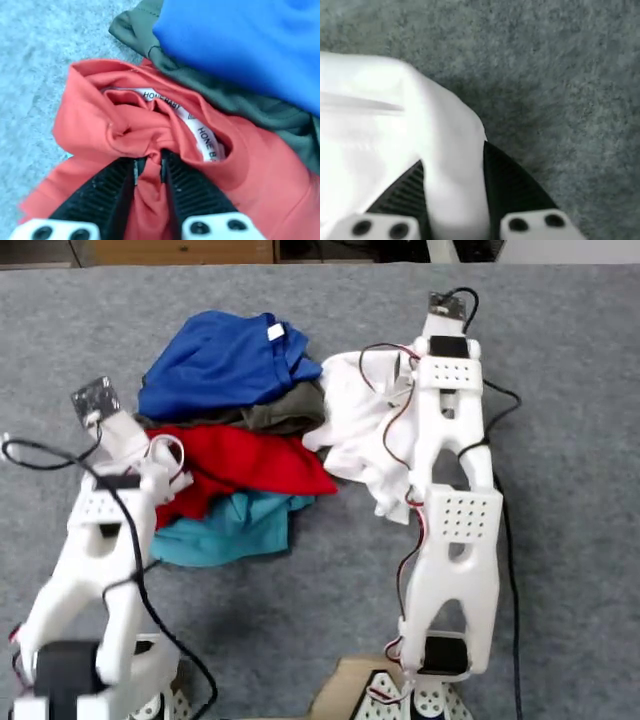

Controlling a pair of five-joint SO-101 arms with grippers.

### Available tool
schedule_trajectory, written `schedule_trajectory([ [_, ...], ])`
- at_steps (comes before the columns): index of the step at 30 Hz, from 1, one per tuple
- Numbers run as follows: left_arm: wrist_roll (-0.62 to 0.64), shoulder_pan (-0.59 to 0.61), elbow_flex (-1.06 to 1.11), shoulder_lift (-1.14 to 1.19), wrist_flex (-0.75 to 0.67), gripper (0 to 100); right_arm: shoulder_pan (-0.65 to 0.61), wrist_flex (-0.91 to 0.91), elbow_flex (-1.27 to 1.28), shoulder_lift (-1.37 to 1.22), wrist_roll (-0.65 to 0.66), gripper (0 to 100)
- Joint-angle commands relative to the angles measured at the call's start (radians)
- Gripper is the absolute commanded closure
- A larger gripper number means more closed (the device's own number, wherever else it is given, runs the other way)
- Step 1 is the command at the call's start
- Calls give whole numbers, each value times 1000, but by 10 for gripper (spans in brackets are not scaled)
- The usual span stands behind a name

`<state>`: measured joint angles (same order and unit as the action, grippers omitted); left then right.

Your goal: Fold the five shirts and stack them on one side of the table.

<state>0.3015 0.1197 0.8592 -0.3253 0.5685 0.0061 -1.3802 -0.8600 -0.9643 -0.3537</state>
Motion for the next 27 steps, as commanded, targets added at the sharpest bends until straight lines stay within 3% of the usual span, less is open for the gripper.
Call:
schedule_trajectory([
  [1,54,5,-276,140,133,944,54,3,-54,15,-46,943],
  [9,89,28,-781,627,313,947,165,3,-120,13,-52,941],
  [17,89,21,-1165,694,601,971,254,15,-157,8,-54,941],
  [22,144,-8,-1323,691,677,816,240,15,-156,8,-51,941],
  [27,218,-100,-1439,704,853,721,220,14,-154,8,-46,941],
])
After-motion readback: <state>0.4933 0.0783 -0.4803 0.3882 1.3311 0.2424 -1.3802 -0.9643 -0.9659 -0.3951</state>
